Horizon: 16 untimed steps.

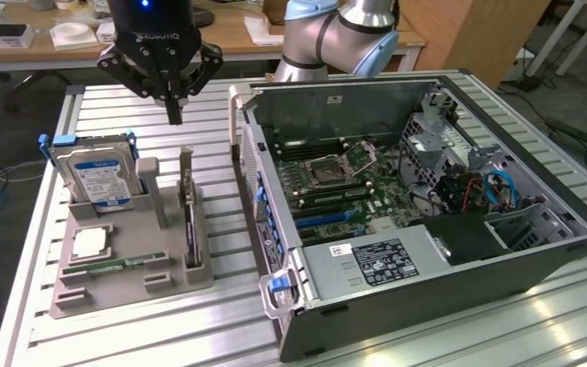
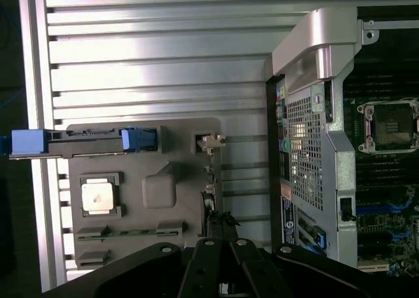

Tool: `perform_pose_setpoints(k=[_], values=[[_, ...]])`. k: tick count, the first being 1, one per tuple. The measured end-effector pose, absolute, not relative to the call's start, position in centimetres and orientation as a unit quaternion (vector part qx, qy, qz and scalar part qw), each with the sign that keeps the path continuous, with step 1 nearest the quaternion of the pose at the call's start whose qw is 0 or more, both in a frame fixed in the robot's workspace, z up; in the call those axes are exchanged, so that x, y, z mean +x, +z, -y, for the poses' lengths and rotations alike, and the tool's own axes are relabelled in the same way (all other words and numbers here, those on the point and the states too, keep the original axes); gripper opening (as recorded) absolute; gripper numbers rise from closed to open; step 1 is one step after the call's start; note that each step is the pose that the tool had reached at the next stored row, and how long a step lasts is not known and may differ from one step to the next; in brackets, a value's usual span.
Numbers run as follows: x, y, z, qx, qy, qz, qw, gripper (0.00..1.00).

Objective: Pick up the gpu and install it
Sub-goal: 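Reach for the gpu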

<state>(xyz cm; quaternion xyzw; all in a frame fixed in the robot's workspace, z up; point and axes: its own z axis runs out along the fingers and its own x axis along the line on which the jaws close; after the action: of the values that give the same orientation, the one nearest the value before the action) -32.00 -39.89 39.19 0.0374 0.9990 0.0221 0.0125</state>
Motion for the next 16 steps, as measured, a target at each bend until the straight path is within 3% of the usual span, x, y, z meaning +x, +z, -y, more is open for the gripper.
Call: perform_pose_setpoints(k=[3, 4, 11, 12, 16], values=[[-32.0, 39.19, 39.88, 0.037, 0.022, -0.999, 0.012, 0.11], [-32.01, 39.19, 39.88, 0.037, 0.022, -0.999, 0.012, 0.17], [-32.01, 39.19, 39.89, 0.037, 0.022, -0.999, 0.012, 0.18], [-32.01, 39.19, 39.89, 0.037, 0.022, -0.999, 0.012, 0.25], [-32.01, 39.19, 39.91, 0.037, 0.022, -0.999, 0.012, 0.25]])
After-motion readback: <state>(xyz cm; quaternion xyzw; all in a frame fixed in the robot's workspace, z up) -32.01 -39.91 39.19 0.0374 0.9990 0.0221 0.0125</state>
